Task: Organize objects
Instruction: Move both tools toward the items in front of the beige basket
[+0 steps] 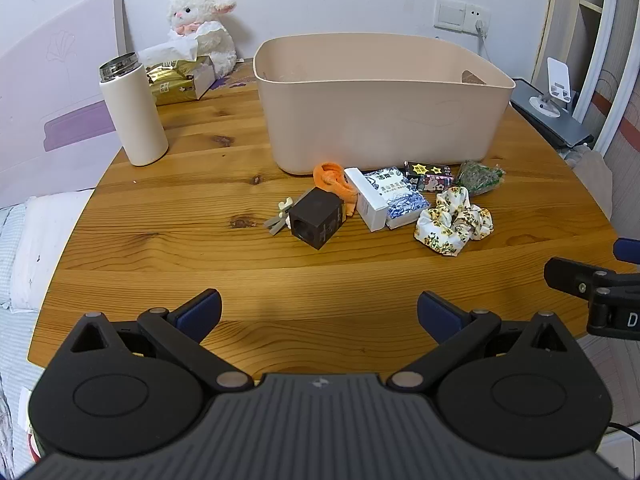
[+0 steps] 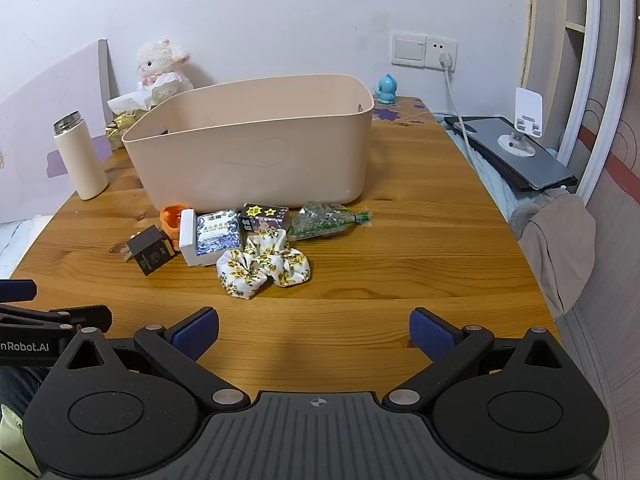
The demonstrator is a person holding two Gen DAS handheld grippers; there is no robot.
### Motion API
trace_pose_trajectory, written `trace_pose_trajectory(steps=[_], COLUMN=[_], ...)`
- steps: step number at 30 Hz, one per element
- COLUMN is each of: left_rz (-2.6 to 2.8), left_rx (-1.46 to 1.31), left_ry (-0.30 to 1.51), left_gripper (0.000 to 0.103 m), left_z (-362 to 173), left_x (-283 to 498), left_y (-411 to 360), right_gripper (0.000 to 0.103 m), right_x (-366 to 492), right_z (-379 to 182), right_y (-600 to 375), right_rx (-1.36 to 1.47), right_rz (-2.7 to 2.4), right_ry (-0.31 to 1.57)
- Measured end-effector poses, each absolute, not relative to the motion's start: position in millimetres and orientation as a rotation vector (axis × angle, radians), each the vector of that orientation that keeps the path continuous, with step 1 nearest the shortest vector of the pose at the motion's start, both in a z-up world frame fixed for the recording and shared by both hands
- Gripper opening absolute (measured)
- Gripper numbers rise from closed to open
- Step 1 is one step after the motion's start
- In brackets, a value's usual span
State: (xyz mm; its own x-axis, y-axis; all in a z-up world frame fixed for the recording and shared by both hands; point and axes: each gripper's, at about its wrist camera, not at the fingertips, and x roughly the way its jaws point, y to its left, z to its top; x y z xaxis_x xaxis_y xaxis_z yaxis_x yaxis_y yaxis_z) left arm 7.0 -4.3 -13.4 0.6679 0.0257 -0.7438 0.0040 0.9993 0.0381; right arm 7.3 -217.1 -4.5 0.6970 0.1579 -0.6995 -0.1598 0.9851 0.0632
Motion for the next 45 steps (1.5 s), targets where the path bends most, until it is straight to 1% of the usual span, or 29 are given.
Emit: trace_pose_trajectory(steps=[45], left_rz=[-0.005], left_rx=[0.012], left_ry=[0.888], left_gripper=[0.103], left_z=[-23], left_x=[25], left_y=[5], right_gripper=[0.103], right_x=[22], right_z=[-12], right_y=[-212], right_rx=[-0.018], right_rz=[0.173], right_ry=[0.783])
